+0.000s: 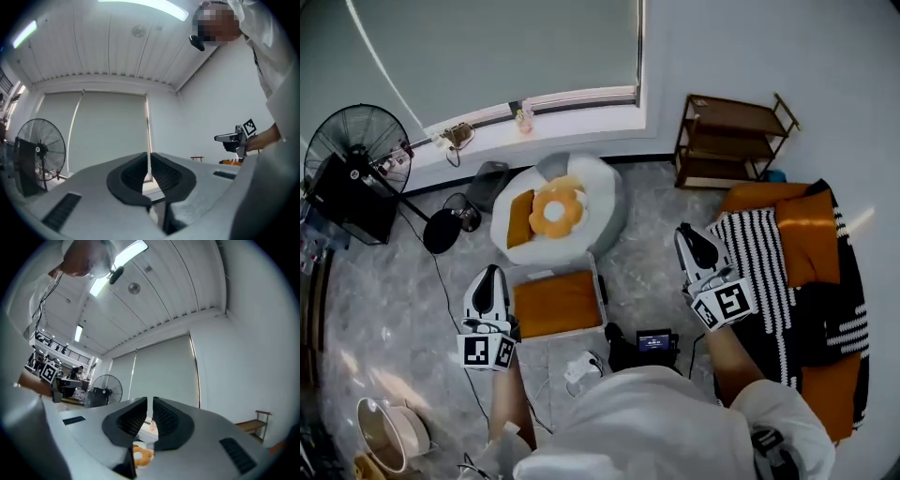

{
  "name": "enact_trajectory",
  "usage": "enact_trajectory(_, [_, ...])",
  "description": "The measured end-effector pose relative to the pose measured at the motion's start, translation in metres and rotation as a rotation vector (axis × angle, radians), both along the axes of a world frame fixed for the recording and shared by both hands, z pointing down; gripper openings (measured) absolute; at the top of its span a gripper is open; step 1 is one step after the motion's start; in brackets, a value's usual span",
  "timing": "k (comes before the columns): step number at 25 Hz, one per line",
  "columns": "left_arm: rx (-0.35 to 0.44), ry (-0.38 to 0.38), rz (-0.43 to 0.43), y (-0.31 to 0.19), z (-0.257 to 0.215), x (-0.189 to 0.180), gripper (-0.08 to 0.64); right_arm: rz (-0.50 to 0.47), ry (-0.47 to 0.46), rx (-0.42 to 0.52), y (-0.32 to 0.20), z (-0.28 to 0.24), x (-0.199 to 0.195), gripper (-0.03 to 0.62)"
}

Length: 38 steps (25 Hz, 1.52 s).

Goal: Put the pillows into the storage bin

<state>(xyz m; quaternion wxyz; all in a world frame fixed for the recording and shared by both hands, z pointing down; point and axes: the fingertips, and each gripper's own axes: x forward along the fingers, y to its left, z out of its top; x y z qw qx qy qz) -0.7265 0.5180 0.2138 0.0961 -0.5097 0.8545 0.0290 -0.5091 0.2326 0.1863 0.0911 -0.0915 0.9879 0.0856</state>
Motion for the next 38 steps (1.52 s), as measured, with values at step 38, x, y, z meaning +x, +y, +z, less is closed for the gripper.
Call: enact_trajectory(38, [-0.194, 0.067, 1.331, -0.489, 0.000, 0.816, 0.181, 0.992, -0.130, -0.184, -0.135, 0.033, 0.871, 0.207])
